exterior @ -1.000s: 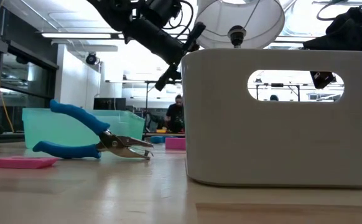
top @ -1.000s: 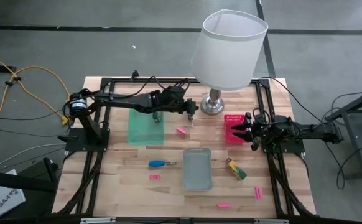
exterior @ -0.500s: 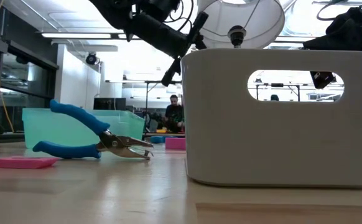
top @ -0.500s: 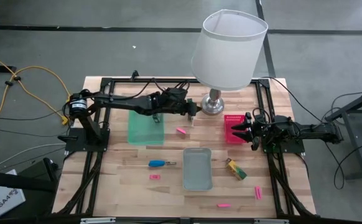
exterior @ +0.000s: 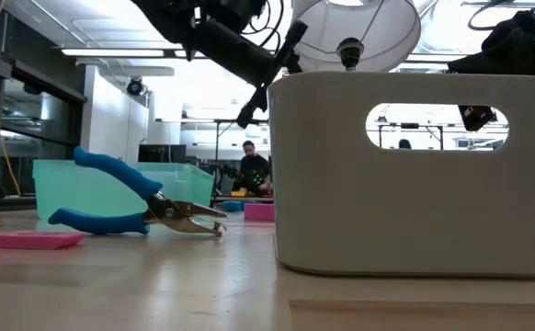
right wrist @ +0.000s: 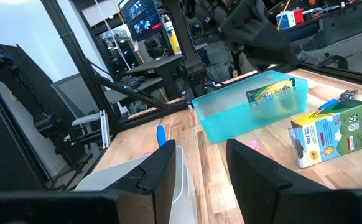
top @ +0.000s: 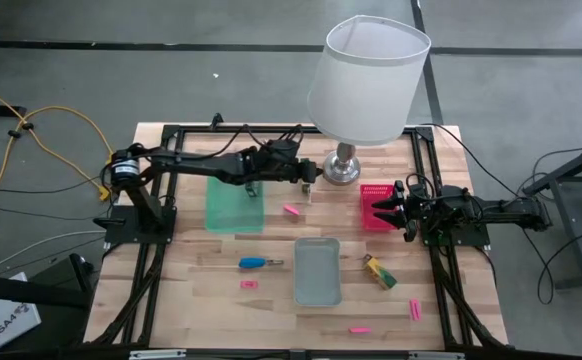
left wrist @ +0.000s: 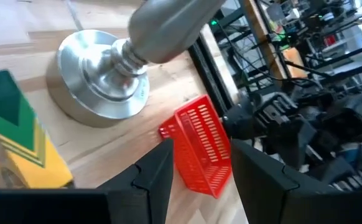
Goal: Pick & Place School Supplies
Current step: Put the crayon box into the green bin
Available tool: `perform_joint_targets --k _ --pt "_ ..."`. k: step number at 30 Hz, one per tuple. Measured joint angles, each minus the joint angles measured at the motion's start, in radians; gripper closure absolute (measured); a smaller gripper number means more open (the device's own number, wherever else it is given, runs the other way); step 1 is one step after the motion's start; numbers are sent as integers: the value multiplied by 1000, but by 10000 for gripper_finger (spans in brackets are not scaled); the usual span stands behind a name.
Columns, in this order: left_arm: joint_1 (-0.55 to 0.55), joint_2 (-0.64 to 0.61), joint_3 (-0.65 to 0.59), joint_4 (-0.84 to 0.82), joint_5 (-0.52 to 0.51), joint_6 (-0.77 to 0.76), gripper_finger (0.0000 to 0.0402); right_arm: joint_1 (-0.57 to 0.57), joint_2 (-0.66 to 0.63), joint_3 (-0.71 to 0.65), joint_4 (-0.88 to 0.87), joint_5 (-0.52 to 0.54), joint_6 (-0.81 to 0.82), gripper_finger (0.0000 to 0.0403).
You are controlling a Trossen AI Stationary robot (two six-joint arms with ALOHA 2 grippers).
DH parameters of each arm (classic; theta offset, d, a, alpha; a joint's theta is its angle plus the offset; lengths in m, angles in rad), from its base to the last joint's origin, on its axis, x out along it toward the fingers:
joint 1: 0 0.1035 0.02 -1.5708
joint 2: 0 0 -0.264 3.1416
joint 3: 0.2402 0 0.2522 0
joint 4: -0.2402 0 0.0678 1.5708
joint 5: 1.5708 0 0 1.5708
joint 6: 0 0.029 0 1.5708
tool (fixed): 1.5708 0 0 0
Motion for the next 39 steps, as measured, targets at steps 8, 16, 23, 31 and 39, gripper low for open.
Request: perform_joint_targets --k 8,16,23,31,39 --pt "-8 0 22 4 -18 19 247 0 0 0 0 0 0 269" --pt "-14 -19 45 -3 -20 66 247 0 0 0 0 0 0 269" --pt "-1 -27 45 16 -17 5 247 0 0 0 0 0 0 269" --pt "13 -26 45 -32 -117 -118 247 0 0 0 0 0 0 269" --pt "6 -26 44 -88 -152 -83 247 0 0 0 0 0 0 269"
